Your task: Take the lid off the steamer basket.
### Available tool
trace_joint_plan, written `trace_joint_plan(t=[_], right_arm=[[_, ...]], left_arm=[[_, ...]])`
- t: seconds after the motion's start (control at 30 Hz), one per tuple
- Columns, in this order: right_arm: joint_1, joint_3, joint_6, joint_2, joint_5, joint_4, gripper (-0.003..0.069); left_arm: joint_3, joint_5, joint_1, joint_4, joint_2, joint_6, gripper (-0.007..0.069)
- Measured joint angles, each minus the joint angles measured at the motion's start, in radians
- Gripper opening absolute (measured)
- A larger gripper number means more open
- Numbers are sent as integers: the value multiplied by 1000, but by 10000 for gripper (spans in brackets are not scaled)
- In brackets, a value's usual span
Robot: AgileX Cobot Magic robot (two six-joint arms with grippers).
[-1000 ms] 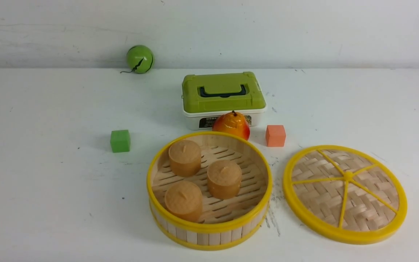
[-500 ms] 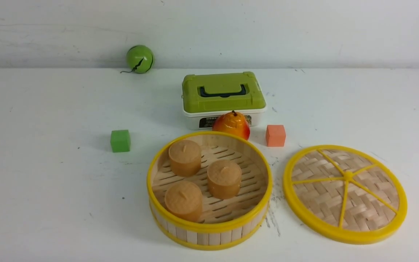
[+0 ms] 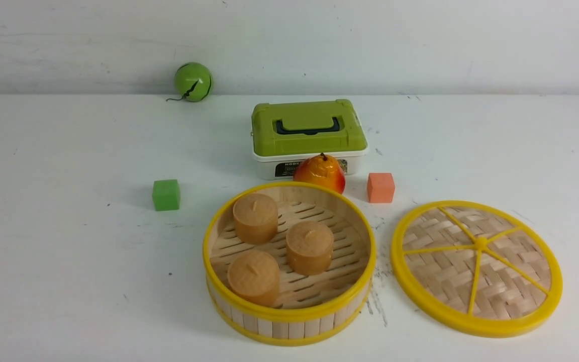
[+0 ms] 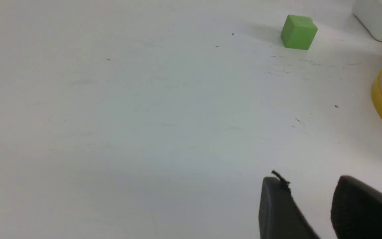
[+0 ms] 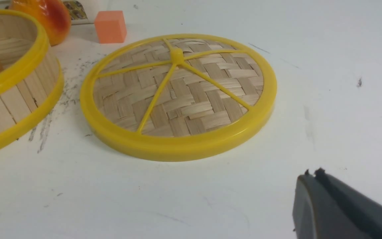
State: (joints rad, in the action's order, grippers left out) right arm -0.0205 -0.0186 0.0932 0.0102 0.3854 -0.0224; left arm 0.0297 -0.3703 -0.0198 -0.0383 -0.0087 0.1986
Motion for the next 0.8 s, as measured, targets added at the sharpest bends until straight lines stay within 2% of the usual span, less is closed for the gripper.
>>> trace_joint_plan(t=[0.8], right_arm=[[0,0,0,0,0,0,-4]], left_arm=[[0,0,0,0,0,0,239]])
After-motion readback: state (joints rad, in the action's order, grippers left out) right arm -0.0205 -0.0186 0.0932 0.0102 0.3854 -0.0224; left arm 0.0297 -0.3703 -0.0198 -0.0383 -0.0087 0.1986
